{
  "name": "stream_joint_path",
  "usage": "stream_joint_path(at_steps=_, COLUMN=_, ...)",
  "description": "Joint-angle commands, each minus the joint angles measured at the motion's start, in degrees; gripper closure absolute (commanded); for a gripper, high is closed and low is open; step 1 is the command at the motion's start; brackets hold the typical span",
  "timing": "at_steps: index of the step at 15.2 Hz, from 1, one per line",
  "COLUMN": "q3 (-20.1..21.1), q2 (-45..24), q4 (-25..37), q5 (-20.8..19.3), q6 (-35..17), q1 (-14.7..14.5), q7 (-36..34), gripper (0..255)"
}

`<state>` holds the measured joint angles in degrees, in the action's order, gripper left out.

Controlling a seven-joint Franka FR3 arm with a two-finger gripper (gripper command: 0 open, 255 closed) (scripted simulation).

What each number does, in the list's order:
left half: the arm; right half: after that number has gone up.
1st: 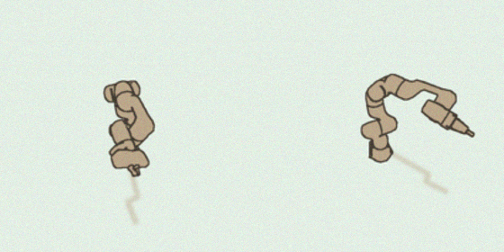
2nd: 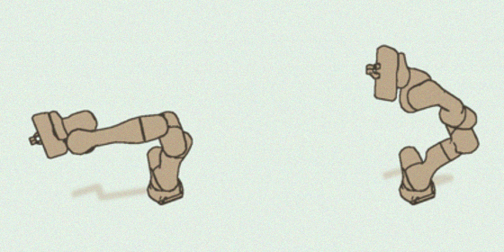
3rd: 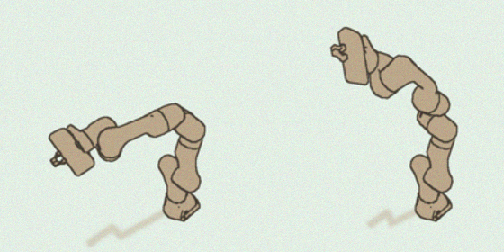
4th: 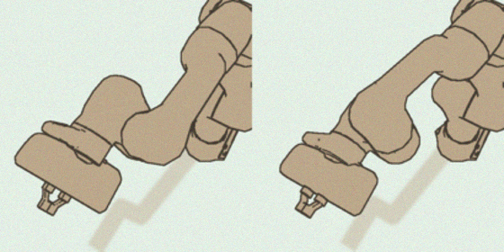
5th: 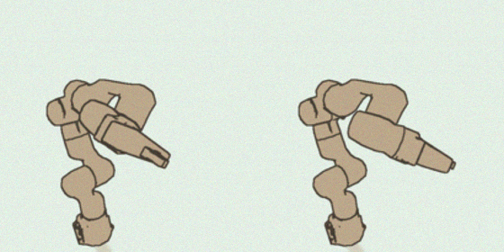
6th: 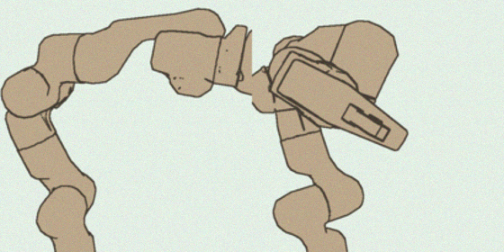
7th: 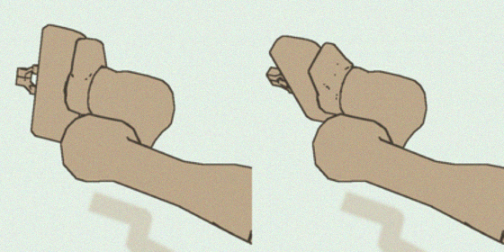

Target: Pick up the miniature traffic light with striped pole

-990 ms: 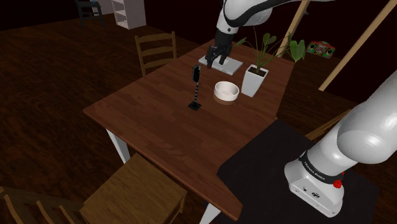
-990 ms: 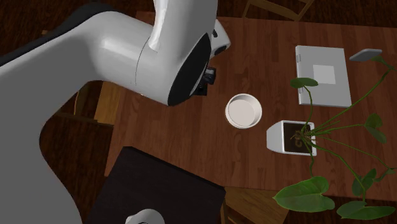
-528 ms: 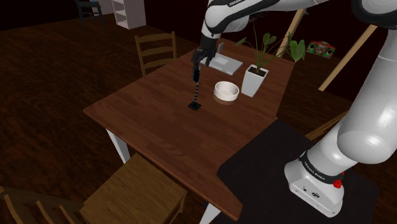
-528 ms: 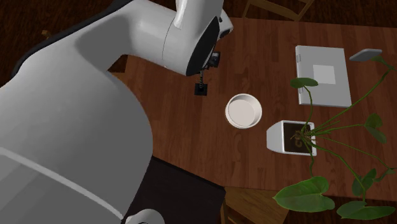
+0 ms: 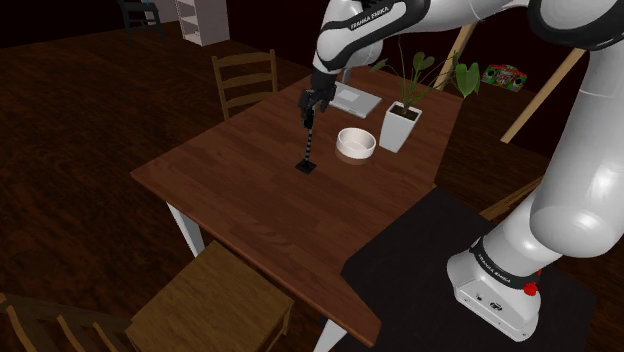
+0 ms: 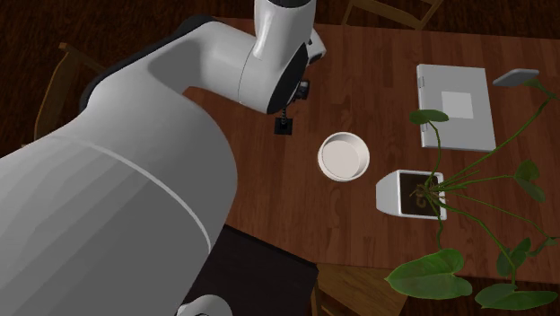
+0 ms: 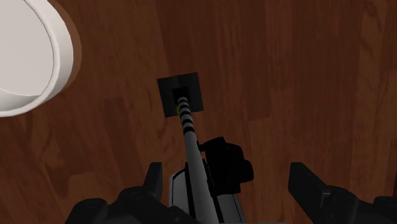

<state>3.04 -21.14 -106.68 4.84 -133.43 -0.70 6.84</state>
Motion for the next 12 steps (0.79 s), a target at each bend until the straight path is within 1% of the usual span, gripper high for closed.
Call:
stream_joint_path(at_steps=1, q3=-0.01, q2=-0.28, q4=-0.03, q5=0.02, q6=-0.34, q1=0.03, q7=0.08, gripper=0)
stream_joint_path(at_steps=2, q3=-0.01, q2=-0.33, q4=0.03, q5=0.01, q6=-0.32, q1=0.03, q7=0.08, gripper=255)
stream_joint_path(at_steps=11, q3=-0.01, q2=-0.28, q4=-0.03, q5=0.02, q6=-0.34, q1=0.03, q7=0.08, gripper=255)
stream_joint_path(at_steps=12, q3=-0.01, q2=0.13, q4=0.19, q5=0.00, q6=0.30, q1=0.03, q7=0.02, gripper=255)
